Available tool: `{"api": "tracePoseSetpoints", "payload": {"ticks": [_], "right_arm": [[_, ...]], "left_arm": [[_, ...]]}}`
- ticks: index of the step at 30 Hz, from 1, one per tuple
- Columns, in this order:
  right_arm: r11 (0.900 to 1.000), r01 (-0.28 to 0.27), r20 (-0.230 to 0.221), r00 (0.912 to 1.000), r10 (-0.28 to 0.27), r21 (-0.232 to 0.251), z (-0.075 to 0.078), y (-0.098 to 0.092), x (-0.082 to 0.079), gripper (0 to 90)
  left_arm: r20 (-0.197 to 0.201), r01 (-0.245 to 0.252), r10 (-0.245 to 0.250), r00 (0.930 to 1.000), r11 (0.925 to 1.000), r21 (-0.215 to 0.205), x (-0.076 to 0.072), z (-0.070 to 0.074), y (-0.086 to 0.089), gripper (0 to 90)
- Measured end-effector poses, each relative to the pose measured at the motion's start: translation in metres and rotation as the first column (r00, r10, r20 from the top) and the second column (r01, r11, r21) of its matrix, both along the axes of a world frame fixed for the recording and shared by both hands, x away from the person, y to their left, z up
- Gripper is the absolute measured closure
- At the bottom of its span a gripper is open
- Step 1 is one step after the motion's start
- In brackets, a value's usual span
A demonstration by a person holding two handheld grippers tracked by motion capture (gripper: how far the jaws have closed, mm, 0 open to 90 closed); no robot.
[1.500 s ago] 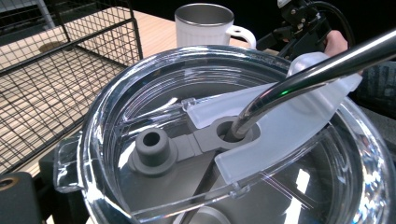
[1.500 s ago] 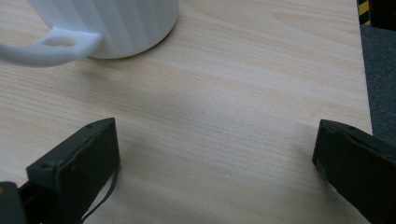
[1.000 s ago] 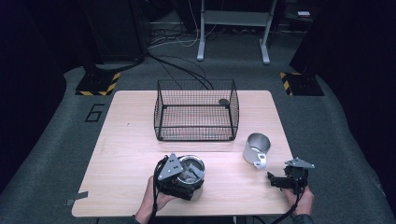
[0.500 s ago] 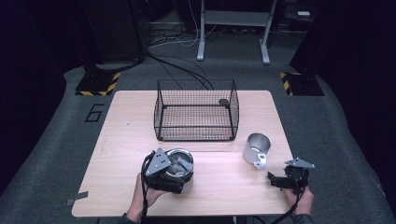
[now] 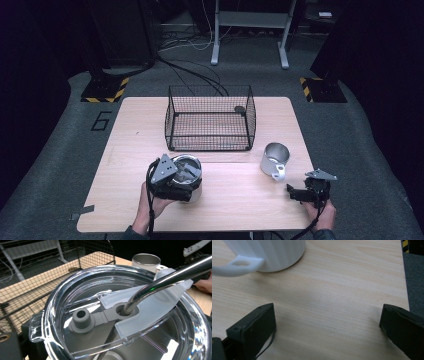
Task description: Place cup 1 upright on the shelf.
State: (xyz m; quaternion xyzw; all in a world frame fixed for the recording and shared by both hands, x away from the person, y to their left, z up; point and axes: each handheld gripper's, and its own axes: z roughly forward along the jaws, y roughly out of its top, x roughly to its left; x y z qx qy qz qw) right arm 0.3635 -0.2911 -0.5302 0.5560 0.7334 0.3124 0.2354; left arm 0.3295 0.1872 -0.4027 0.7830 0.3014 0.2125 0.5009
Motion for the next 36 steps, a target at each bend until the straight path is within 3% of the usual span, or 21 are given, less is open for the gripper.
{"api": "tracePoseSetpoints", "payload": {"ticks": [11, 21, 33, 34, 36], "right_arm": [[1.0, 0.004, 0.0, 1.0, -0.004, -0.001, 0.0, 0.0, 0.0, 0.0], [1.0, 0.015, 0.003, 0.9999, -0.015, 0.003, 0.0, 0.0, 0.0, 0.2], [1.0, 0.016, 0.005, 0.9999, -0.016, 0.003, 0.0, 0.0, 0.0, 0.4], [1.0, 0.016, 0.005, 0.9999, -0.016, 0.003, 0.0, 0.0, 0.0, 0.4], [1.0, 0.021, 0.005, 0.9998, -0.021, 0.008, 0.0, 0.0, 0.0, 0.4]], "left_arm": [[0.016, -0.045, 0.045, 0.9989, 0.9988, 0.019, 0.009, 0.008, 0.012, 3.6], [0.022, -0.078, 0.077, 0.9968, 0.9969, 0.011, 0.021, 0.018, 0.022, 3.6], [0.013, -0.11, 0.109, 0.9939, 0.9937, 0.025, 0.03, 0.028, 0.026, 3.6], [0.011, -0.126, 0.126, 0.992, 0.992, 0.01, 0.036, 0.035, 0.029, 3.6], [0.011, -0.126, 0.126, 0.992, 0.992, 0.01, 0.036, 0.035, 0.029, 3.6]]}}
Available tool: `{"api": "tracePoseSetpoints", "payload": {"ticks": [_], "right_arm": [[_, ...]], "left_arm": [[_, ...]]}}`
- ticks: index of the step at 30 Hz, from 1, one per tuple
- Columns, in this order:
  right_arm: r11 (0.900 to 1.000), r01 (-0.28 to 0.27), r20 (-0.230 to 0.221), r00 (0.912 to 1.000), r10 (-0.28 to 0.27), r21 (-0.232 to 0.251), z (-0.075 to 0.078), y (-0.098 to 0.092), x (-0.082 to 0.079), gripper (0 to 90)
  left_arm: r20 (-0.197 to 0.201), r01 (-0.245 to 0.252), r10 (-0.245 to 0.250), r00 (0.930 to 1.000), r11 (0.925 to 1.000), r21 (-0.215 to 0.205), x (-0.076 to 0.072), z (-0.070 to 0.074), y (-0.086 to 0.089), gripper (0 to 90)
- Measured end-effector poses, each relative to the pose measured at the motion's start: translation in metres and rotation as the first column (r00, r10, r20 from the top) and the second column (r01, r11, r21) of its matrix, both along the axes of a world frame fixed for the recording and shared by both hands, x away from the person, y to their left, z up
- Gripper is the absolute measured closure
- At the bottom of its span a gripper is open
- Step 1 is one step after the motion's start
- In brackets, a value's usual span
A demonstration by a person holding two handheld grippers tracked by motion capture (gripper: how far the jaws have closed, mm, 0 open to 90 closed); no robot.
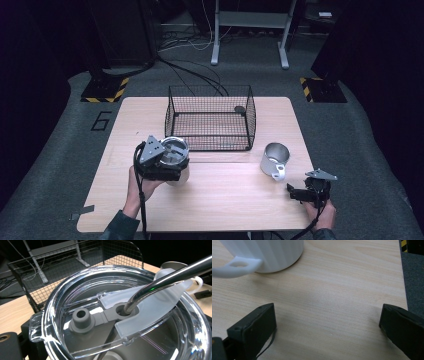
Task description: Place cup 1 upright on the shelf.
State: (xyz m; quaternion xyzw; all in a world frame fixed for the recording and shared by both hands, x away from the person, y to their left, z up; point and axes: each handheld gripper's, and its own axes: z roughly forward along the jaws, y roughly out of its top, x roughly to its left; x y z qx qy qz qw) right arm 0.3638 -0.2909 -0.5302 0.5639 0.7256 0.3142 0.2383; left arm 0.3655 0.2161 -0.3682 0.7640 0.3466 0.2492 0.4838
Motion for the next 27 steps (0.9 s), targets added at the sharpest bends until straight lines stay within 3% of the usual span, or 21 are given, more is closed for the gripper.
{"api": "tracePoseSetpoints", "payload": {"ticks": [2, 5, 14, 21, 27], "right_arm": [[1.0, 0.0, 0.0, 1.0, 0.0, 0.0, 0.0, 0.0, 0.0, 0.5], [1.0, 0.001, 0.0, 1.0, -0.001, 0.0, 0.0, 0.0, 0.0, 0.5], [1.0, 0.001, 0.0, 1.0, -0.001, 0.0, 0.0, 0.0, 0.0, 0.5], [1.0, 0.001, 0.0, 1.0, -0.001, 0.0, 0.0, 0.0, 0.0, 0.5], [1.0, 0.001, 0.0, 1.0, -0.001, 0.0, 0.0, 0.0, 0.0, 0.5]], "left_arm": [[0.005, -0.001, 0.001, 1.0, 1.0, 0.009, 0.003, 0.003, 0.001, 3.6], [-0.018, -0.005, 0.006, 0.9998, 0.9999, 0.009, 0.006, 0.006, 0.001, 3.6], [-0.001, -0.011, 0.011, 0.9999, 0.9999, 0.003, 0.014, 0.018, -0.002, 3.6], [0.01, 0.0, 0.0, 1.0, 0.9995, 0.03, 0.019, 0.029, -0.005, 3.6], [0.013, 0.008, -0.008, 0.9999, 0.9999, 0.015, 0.023, 0.038, -0.009, 3.6]]}}
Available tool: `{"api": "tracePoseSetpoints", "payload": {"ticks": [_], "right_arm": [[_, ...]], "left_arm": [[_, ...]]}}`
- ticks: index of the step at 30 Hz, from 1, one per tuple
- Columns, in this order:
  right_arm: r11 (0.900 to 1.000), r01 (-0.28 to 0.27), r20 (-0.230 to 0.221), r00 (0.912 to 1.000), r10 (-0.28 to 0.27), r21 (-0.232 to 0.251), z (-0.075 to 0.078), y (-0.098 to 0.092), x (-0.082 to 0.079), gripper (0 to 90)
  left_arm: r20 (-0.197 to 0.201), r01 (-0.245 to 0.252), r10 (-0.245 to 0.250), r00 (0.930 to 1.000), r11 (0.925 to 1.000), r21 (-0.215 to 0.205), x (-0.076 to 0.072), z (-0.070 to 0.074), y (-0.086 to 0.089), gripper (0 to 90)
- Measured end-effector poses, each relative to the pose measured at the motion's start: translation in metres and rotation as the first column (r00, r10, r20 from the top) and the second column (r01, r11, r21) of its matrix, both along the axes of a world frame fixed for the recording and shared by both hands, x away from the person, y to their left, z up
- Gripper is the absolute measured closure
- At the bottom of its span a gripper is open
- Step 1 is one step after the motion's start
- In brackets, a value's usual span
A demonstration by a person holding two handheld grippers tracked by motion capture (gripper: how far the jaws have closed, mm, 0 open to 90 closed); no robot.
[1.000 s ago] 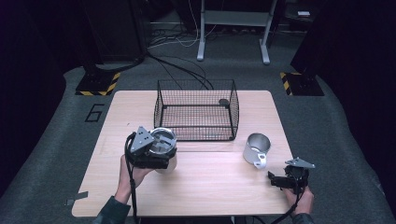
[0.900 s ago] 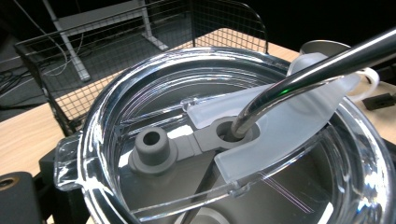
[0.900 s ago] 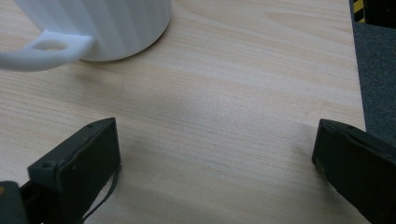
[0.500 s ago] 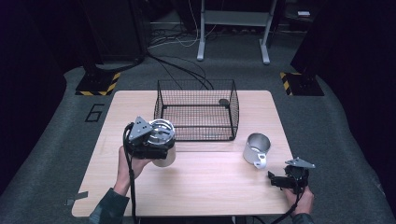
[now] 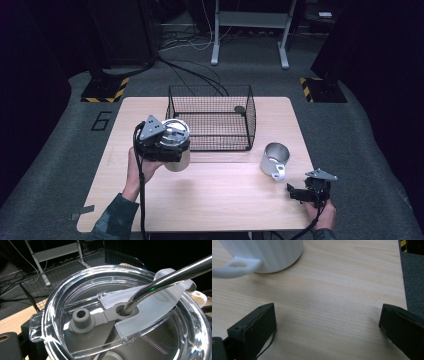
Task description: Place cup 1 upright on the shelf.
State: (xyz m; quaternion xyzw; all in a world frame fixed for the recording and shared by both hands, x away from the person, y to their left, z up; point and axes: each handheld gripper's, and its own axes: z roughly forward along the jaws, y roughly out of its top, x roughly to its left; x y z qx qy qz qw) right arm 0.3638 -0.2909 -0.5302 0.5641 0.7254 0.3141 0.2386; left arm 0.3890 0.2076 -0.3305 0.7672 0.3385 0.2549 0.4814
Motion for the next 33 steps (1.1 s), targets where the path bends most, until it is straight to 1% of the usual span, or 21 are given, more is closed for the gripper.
{"api": "tracePoseSetpoints", "payload": {"ticks": [1, 2, 5, 6, 9, 12, 13, 17, 18, 19, 21, 22, 25, 27, 33], "right_arm": [[1.0, 0.0, 0.0, 1.0, 0.0, 0.0, 0.0, 0.0, 0.0, 0.5], [1.0, 0.0, 0.0, 1.0, 0.0, 0.0, 0.0, 0.0, 0.0, 0.5], [1.0, 0.0, 0.0, 1.0, 0.0, 0.0, 0.0, 0.0, 0.0, 0.5], [1.0, 0.0, 0.0, 1.0, 0.0, 0.0, 0.0, 0.0, 0.0, 0.5], [1.0, 0.0, 0.0, 1.0, 0.0, 0.0, 0.0, 0.0, 0.0, 0.5], [1.0, 0.0, 0.0, 1.0, 0.0, 0.0, 0.0, 0.0, 0.0, 0.5], [1.0, 0.0, 0.0, 1.0, 0.0, 0.0, 0.0, 0.0, 0.0, 0.5], [1.0, 0.0, 0.0, 1.0, 0.0, 0.0, 0.0, 0.0, 0.0, 0.5], [1.0, 0.0, 0.0, 1.0, 0.0, 0.0, 0.0, 0.0, 0.0, 0.5], [1.0, 0.0, 0.0, 1.0, 0.0, 0.0, 0.0, 0.0, 0.0, 0.5], [1.0, 0.0, 0.0, 1.0, 0.0, 0.0, 0.0, 0.0, 0.0, 0.5], [1.0, 0.0, 0.0, 1.0, 0.0, 0.0, 0.0, 0.0, 0.0, 0.5], [1.0, 0.0, 0.0, 1.0, 0.0, 0.0, 0.0, 0.0, 0.0, 0.5], [1.0, 0.0, 0.0, 1.0, 0.0, 0.0, 0.0, 0.0, 0.0, 0.5], [1.0, 0.0, 0.0, 1.0, 0.0, 0.0, 0.0, 0.0, 0.0, 0.5]], "left_arm": [[-0.001, -0.001, 0.001, 1.0, 1.0, -0.003, 0.0, 0.001, -0.001, 3.6], [0.0, 0.005, -0.005, 1.0, 0.9999, 0.011, 0.002, 0.004, -0.001, 3.6], [0.002, 0.003, -0.003, 1.0, 1.0, 0.002, 0.004, 0.008, -0.005, 3.6], [0.002, 0.006, -0.006, 1.0, 0.9999, 0.013, 0.005, 0.01, -0.005, 3.6], [0.002, 0.012, -0.012, 0.9999, 0.9999, -0.003, 0.008, 0.014, -0.006, 3.6], [-0.002, 0.036, -0.036, 0.9993, 0.9993, -0.012, 0.014, 0.021, -0.005, 3.6], [-0.004, 0.037, -0.037, 0.9993, 0.9992, -0.018, 0.016, 0.023, -0.006, 3.6], [0.005, 0.038, -0.038, 0.9993, 0.9992, -0.013, 0.021, 0.031, -0.01, 3.6], [0.007, 0.039, -0.039, 0.9992, 0.9991, -0.018, 0.022, 0.033, -0.01, 3.6], [0.012, 0.043, -0.043, 0.999, 0.999, -0.013, 0.024, 0.035, -0.011, 3.6], [0.007, 0.042, -0.042, 0.9991, 0.9989, -0.022, 0.027, 0.038, -0.013, 3.6], [0.014, 0.043, -0.043, 0.999, 0.999, -0.016, 0.029, 0.039, -0.014, 3.6], [0.01, 0.046, -0.046, 0.9989, 0.9988, -0.013, 0.034, 0.043, -0.016, 3.6], [0.005, 0.047, -0.047, 0.9989, 0.9986, -0.023, 0.037, 0.046, -0.018, 3.6], [0.026, 0.04, -0.041, 0.9988, 0.9991, 0.013, 0.048, 0.053, -0.023, 3.6]]}}
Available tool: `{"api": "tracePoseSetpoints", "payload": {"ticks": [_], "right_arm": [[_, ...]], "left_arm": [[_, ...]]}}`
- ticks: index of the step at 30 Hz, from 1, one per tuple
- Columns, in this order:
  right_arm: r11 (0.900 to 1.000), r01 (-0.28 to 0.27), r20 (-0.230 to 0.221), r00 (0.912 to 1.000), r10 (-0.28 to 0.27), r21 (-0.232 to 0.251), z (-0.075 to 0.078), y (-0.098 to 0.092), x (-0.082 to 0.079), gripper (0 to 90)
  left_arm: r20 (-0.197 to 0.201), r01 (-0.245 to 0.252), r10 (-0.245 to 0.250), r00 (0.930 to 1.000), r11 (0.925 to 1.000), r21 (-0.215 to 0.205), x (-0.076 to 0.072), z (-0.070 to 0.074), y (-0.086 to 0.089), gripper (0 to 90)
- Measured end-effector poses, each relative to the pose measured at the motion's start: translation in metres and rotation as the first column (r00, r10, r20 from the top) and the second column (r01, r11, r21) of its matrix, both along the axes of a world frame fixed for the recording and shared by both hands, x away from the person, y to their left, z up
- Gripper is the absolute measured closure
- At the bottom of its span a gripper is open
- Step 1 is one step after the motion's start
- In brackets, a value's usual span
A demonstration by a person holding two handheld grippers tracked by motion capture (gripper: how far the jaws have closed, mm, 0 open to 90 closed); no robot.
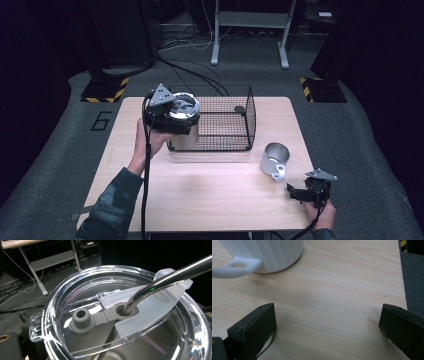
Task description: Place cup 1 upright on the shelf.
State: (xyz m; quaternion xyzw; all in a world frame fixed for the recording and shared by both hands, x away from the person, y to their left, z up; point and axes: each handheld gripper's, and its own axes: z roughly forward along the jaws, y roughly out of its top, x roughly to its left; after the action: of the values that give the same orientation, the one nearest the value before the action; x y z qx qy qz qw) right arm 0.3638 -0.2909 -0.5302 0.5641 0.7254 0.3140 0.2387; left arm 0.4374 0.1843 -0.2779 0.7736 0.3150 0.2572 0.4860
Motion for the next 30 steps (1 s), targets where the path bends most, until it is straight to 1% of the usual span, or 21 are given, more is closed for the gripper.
{"api": "tracePoseSetpoints", "payload": {"ticks": [2, 4, 9, 10, 12, 13, 15, 22, 25, 26, 30], "right_arm": [[1.0, 0.0, 0.0, 1.0, 0.0, 0.0, 0.0, 0.0, 0.0, 0.5], [1.0, 0.0, 0.0, 1.0, 0.0, 0.0, 0.0, 0.0, 0.0, 0.5], [1.0, 0.0, 0.0, 1.0, 0.0, 0.0, 0.0, 0.0, 0.0, 0.5], [1.0, 0.0, 0.0, 1.0, 0.0, 0.0, 0.0, 0.0, 0.0, 0.5], [1.0, 0.0, 0.0, 1.0, 0.0, 0.0, 0.0, 0.0, 0.0, 0.5], [1.0, 0.0, 0.0, 1.0, 0.0, 0.0, 0.0, 0.0, 0.0, 0.5], [1.0, 0.0, 0.0, 1.0, 0.0, 0.0, 0.0, 0.0, 0.0, 0.5], [1.0, 0.0, 0.0, 1.0, 0.0, 0.0, 0.0, 0.0, 0.0, 0.5], [1.0, 0.0, 0.0, 1.0, 0.0, 0.0, 0.0, 0.0, 0.0, 0.5], [1.0, 0.0, 0.0, 1.0, 0.0, 0.0, 0.0, 0.0, 0.0, 0.5], [1.0, 0.0, 0.0, 1.0, 0.0, 0.0, 0.0, 0.0, 0.0, 0.5]], "left_arm": [[-0.006, -0.001, 0.001, 1.0, 1.0, 0.0, 0.003, 0.002, -0.002, 3.6], [-0.003, -0.007, 0.007, 1.0, 1.0, -0.001, 0.006, 0.003, -0.004, 3.6], [-0.002, -0.01, 0.01, 0.9999, 0.9999, 0.011, 0.017, 0.008, -0.008, 3.6], [0.0, -0.016, 0.016, 0.9999, 0.9999, 0.005, 0.018, 0.008, -0.01, 3.6], [0.003, -0.019, 0.019, 0.9998, 0.9997, 0.016, 0.022, 0.01, -0.011, 3.6], [0.012, -0.024, 0.024, 0.9996, 0.9995, 0.02, 0.024, 0.01, -0.012, 3.6], [0.014, -0.031, 0.031, 0.9994, 0.9991, 0.028, 0.028, 0.011, -0.015, 3.6], [0.005, -0.047, 0.047, 0.9989, 0.9985, 0.029, 0.041, 0.011, -0.021, 3.6], [0.009, -0.057, 0.057, 0.9983, 0.9977, 0.036, 0.048, 0.012, -0.024, 3.6], [0.006, -0.064, 0.064, 0.9979, 0.9976, 0.028, 0.05, 0.011, -0.025, 3.6], [0.002, -0.079, 0.079, 0.9968, 0.9965, 0.025, 0.058, 0.01, -0.028, 3.6]]}}
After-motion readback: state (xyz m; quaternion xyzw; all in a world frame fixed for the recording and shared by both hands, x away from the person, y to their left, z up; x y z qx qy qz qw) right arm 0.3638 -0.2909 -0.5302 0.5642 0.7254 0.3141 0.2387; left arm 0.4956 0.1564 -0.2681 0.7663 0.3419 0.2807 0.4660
